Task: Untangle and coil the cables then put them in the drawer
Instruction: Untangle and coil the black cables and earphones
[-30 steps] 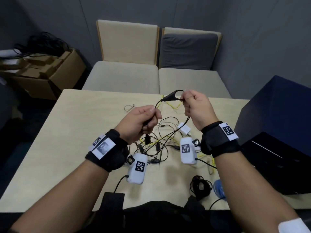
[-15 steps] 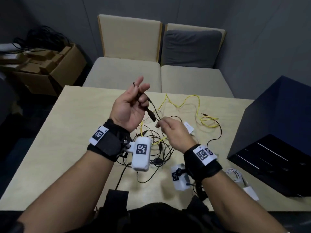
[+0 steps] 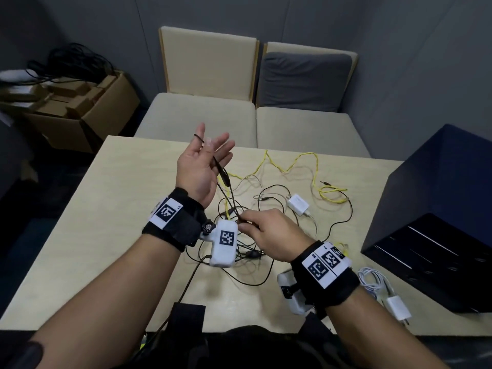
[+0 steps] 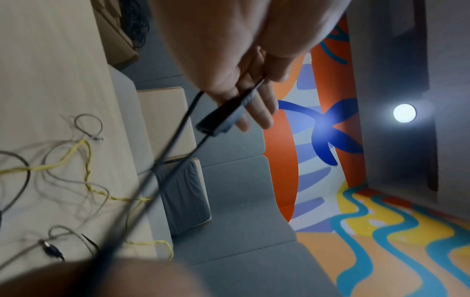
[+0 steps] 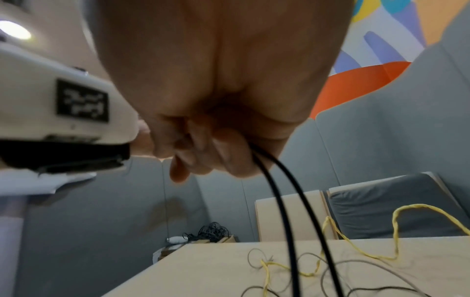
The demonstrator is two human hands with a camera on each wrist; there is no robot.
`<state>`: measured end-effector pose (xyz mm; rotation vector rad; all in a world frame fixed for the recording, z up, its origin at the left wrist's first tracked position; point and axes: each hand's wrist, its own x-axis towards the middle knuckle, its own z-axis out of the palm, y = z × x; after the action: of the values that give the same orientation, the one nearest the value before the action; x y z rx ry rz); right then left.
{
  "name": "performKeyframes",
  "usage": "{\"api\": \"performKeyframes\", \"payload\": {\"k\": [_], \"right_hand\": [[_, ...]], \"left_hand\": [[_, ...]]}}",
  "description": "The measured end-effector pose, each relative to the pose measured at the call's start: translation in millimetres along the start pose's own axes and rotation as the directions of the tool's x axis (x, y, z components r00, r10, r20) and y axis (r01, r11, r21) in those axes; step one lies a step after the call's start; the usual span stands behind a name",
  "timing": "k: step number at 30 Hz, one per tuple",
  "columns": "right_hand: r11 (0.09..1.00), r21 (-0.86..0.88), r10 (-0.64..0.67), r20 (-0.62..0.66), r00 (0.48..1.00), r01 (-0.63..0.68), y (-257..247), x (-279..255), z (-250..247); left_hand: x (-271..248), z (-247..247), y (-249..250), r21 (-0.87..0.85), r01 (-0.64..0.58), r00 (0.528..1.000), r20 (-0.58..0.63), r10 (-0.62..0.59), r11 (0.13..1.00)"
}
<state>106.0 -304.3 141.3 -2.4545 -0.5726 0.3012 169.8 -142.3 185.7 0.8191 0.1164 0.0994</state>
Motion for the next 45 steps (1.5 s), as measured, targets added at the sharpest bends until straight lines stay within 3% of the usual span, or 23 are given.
{"api": "performKeyframes", "payload": {"k": [5,9,13,16,19,24,28,32,34,37,41,45], "right_hand": [[0.997,-0.037,0.065,0.027,0.998,-0.064,0.3,-5.6,7.0],[0.994,-0.101,0.053,0.041,0.998,-0.049,-3.0,-10.0,1.3],[0.99,-0.138,-0.024,-0.084,0.996,0.012,-8.6,-13.2,-27.4],[0.99,-0.139,-0.062,-0.204,0.977,0.034,-11.6,-15.9,-55.5],[0.991,-0.131,-0.049,-0.217,0.975,0.02,-14.1,-17.9,-73.5],[0.996,-0.028,0.074,-0.148,0.986,-0.079,-9.9,-24.2,-87.4],[0.995,0.101,0.04,-0.132,0.99,-0.027,-17.1,-26.7,-93.1],[0.99,0.143,0.004,-0.13,0.991,0.014,-25.4,-27.5,-106.9],[0.989,0.143,-0.004,-0.146,0.989,0.025,-29.0,-28.2,-116.4],[0.991,0.129,-0.014,-0.203,0.979,0.041,-32.7,-25.3,-128.6],[0.996,0.063,-0.033,-0.331,0.943,0.057,-30.4,-12.7,-137.6],[0.995,0.078,-0.013,-0.452,0.892,0.054,-20.9,2.3,-138.2]], "left_hand": [[1.2,-3.2,2.1,-0.121,0.017,1.0,-0.022,-0.02,0.992],[1.1,-12.9,-8.6,0.147,0.016,0.999,0.037,-0.022,0.989],[-11.8,-20.0,-21.7,0.54,-0.047,0.959,0.26,-0.113,0.84],[-25.1,-18.0,-23.3,0.692,-0.07,0.878,0.384,-0.285,0.718],[-29.1,-18.8,-22.9,0.772,-0.126,0.828,0.427,-0.362,0.623],[-20.5,-28.6,-14.8,0.833,-0.14,0.887,0.346,-0.306,0.536],[-20.0,-34.0,-11.3,0.812,-0.107,0.89,0.334,-0.309,0.573],[-19.6,-34.2,-3.5,0.755,-0.114,0.93,0.31,-0.197,0.645],[-21.1,-33.7,0.7,0.775,-0.141,0.934,0.311,-0.177,0.616],[-30.4,-28.6,2.1,0.798,-0.138,0.901,0.347,-0.261,0.586],[-40.9,-23.3,-2.5,0.739,-0.073,0.862,0.384,-0.33,0.67],[-49.9,-16.5,-7.2,0.58,0.017,0.802,0.479,-0.358,0.814]]}}
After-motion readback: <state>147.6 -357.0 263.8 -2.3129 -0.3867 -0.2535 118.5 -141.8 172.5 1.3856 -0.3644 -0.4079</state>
